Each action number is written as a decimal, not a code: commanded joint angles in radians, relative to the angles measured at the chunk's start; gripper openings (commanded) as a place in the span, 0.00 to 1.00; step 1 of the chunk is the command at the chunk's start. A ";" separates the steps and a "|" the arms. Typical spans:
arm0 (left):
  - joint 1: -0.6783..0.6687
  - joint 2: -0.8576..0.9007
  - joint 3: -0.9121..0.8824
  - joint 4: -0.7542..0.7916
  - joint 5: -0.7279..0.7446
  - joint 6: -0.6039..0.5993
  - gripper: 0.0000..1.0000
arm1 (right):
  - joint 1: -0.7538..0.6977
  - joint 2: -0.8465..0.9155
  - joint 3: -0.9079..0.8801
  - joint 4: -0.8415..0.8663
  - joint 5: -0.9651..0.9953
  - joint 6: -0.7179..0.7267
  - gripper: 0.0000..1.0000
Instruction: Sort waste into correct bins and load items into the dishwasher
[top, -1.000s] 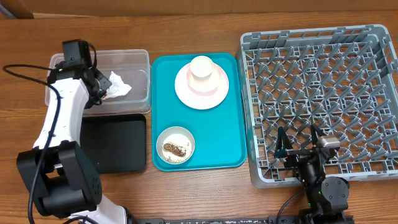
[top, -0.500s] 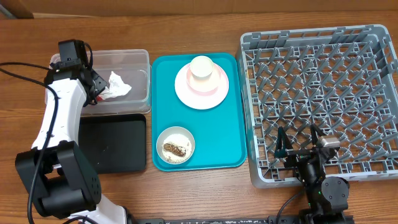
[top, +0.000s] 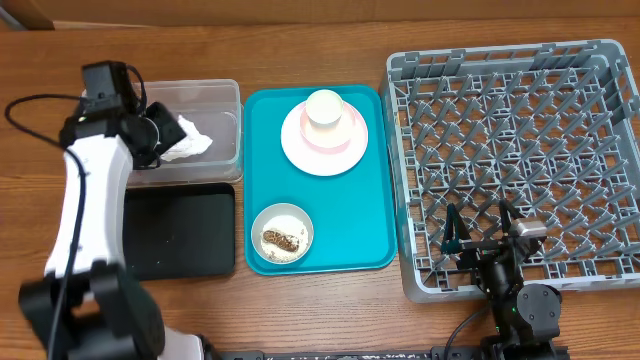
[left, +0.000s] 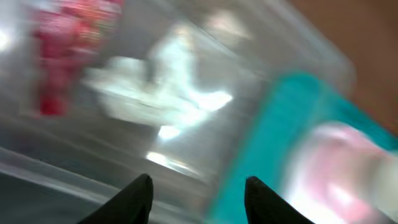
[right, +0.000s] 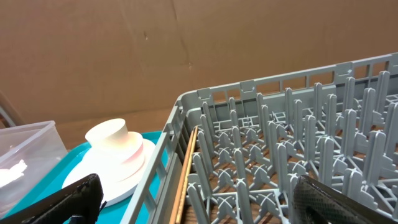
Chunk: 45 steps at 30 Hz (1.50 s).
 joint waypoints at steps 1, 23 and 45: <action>-0.043 -0.126 0.008 -0.042 0.484 0.127 0.51 | 0.001 -0.012 -0.010 0.006 0.002 0.002 1.00; -0.838 -0.159 0.008 -0.173 0.401 0.050 0.59 | 0.001 -0.012 -0.010 0.006 0.003 0.002 1.00; -1.014 -0.148 -0.027 -0.270 0.088 0.035 0.33 | 0.001 -0.012 -0.010 0.006 0.003 0.002 1.00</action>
